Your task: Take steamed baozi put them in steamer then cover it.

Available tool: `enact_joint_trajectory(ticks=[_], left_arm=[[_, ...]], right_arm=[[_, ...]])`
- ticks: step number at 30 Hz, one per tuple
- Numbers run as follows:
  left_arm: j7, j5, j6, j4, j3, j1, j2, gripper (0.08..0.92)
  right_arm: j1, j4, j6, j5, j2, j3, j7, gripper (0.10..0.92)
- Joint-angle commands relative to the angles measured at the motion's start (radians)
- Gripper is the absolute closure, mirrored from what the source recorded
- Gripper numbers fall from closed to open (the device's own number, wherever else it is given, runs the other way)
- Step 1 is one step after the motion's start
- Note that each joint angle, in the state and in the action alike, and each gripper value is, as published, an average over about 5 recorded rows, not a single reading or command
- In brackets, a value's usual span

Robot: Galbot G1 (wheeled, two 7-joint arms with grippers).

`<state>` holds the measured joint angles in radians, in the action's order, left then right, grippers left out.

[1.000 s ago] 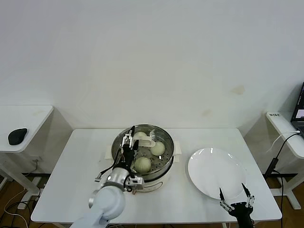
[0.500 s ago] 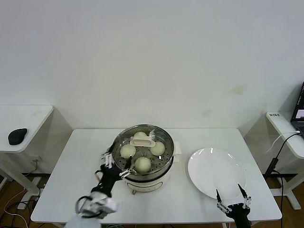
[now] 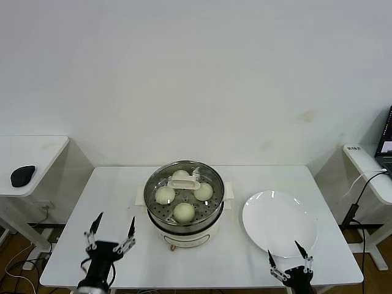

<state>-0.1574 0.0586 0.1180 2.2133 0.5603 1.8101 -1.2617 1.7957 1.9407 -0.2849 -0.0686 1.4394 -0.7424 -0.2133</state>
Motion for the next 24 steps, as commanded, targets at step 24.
enact_joint_trajectory(ticks=[24], left_arm=[[0.066,0.140,0.100,-0.065,0.083,0.133,-0.098,0.177]], right_arm=[[0.020,0.064,0.133,0.131,-0.012,0.104,-0.021,0.203]])
